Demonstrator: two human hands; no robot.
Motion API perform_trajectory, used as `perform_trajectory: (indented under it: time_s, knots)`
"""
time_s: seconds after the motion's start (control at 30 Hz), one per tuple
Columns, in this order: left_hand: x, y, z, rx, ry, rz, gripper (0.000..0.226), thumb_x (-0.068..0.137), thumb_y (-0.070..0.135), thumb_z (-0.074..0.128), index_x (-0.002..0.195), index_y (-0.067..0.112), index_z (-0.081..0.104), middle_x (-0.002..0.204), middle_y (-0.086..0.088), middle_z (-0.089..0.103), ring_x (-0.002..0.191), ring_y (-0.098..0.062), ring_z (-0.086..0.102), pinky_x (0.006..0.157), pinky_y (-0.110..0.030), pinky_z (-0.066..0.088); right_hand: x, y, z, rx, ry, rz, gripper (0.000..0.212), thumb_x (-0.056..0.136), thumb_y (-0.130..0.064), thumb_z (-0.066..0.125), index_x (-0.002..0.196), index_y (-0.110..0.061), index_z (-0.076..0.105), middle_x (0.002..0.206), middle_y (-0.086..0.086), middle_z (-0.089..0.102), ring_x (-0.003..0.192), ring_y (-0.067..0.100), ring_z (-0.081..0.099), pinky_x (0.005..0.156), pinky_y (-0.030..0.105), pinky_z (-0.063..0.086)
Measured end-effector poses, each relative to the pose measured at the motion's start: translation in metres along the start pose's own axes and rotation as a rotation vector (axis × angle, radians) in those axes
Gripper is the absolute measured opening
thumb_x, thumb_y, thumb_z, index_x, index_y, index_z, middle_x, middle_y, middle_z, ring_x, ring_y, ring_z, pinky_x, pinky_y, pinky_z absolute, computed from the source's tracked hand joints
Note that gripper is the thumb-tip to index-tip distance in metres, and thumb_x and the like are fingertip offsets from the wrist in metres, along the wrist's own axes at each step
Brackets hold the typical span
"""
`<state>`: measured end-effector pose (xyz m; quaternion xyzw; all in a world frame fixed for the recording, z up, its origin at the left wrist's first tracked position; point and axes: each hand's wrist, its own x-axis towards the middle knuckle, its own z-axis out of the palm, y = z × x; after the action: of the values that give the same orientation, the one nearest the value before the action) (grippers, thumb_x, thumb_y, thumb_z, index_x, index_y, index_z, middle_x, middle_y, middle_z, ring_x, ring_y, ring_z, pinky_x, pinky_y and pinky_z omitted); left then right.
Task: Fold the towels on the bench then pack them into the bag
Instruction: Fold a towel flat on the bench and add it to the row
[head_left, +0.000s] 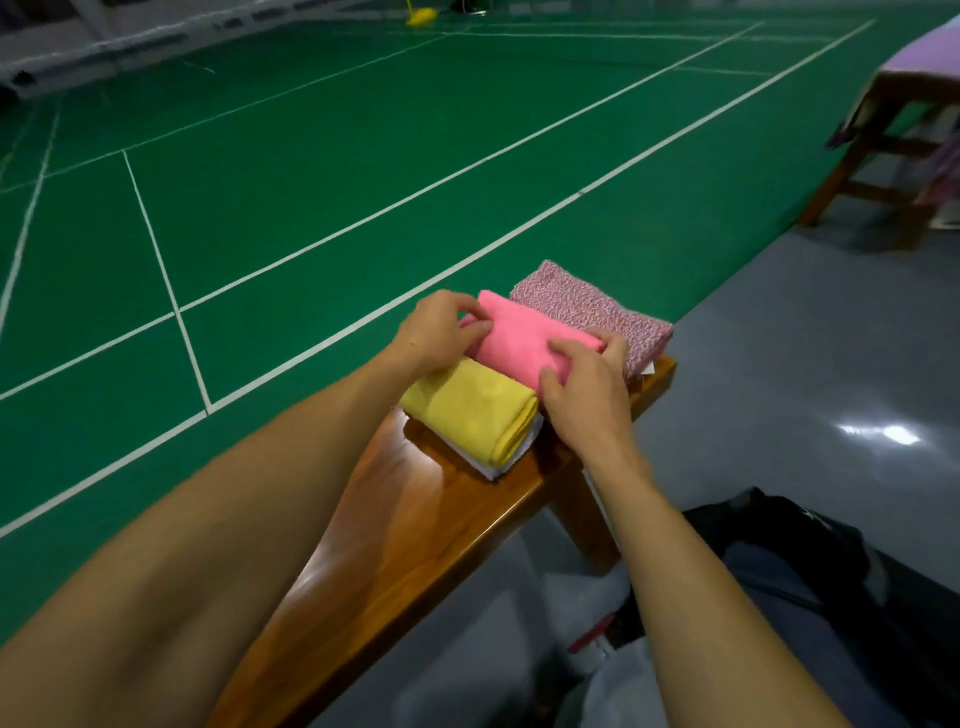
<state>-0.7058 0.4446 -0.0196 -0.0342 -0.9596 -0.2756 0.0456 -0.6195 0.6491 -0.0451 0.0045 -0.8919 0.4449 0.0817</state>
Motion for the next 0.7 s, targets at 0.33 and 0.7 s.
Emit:
perform_trajectory:
  time_s: [0.33,0.7]
  knots:
    - [-0.031,0.003,-0.026,0.128,0.018,0.141,0.020,0.096,0.037,0.062,0.111,0.029,0.072,0.121,0.000,0.066,0.111,-0.018,0.060,0.093,-0.040,0.051,0.000,-0.002,-0.001,-0.262,0.027,0.015,0.039,0.097,-0.028,0.063,0.136,-0.028,0.066,0.146,0.015,0.042,0.130,0.042,0.042,0.109,0.050,0.041]
    - [-0.156,0.003,-0.122,-0.038,0.110,0.188,0.006,0.098,0.021,0.067,0.097,0.017,0.071,0.088,0.007,0.076,0.068,-0.012,0.073,0.071,-0.037,0.060,-0.042,-0.073,-0.001,0.025,0.076,-0.404,0.009,0.099,-0.027,0.060,0.106,-0.023,0.065,0.111,0.000,0.058,0.102,0.018,0.058,0.081,0.036,0.053]
